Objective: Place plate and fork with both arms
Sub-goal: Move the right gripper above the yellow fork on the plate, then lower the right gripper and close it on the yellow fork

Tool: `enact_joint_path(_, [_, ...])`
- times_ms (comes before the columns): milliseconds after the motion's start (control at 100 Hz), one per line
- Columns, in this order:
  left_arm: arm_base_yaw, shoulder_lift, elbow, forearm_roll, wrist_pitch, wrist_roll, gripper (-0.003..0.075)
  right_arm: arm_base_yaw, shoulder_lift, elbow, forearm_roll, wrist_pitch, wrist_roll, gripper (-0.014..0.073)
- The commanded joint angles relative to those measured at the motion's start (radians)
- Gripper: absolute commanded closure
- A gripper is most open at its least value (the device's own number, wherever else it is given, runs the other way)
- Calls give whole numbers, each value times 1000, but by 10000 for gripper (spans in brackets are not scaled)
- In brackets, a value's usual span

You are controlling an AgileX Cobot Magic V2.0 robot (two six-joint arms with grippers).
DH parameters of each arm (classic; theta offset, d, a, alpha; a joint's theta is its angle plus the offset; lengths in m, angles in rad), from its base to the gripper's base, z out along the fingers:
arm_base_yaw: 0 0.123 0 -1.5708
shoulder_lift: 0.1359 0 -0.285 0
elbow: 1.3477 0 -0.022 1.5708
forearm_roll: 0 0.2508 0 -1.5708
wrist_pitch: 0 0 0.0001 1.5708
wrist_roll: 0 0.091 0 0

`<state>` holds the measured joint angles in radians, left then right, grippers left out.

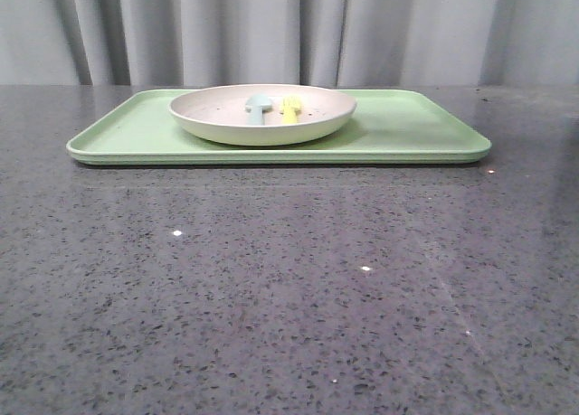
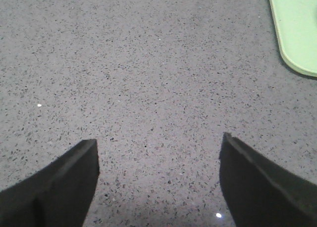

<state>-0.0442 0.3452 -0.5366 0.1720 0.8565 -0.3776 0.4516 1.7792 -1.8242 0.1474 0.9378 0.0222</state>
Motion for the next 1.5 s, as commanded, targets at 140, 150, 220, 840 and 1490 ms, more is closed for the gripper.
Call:
enact_joint_path(140, [2,9,-27,10,-59,-10,231,38,120,-181,-66,25,136,86])
enact_joint_path(150, [2,9,-27,10,-59,-10,231,40,129,-190,-74,27,141,86])
enact_joint_path(220, [2,9,-27,10,-59,-10,231,50,167,-229,-114,50,197,86])
enact_joint_path(840, [2,9,-27,8,-59,-10,231,100,304,-309,-245,137,314,141])
enact_joint_path(1490, [2,9,-27,6,-59,-10,231,100,309,-309,-210,131,314,145])
